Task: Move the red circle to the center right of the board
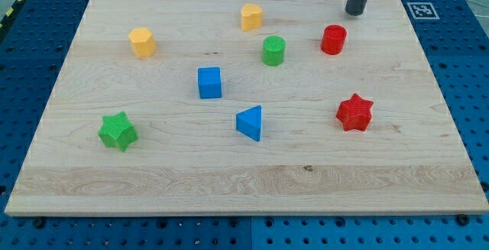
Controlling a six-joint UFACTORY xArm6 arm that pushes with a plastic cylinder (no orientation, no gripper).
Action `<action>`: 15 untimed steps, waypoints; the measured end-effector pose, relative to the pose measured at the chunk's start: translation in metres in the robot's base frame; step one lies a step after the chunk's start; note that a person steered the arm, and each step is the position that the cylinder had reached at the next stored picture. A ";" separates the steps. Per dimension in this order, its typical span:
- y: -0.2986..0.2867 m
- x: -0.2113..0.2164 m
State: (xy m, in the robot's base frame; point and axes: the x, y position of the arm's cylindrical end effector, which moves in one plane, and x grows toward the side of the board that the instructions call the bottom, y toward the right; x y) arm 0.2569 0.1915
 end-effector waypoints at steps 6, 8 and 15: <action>-0.036 0.014; -0.040 0.021; -0.069 0.076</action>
State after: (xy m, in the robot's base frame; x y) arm 0.3331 0.1225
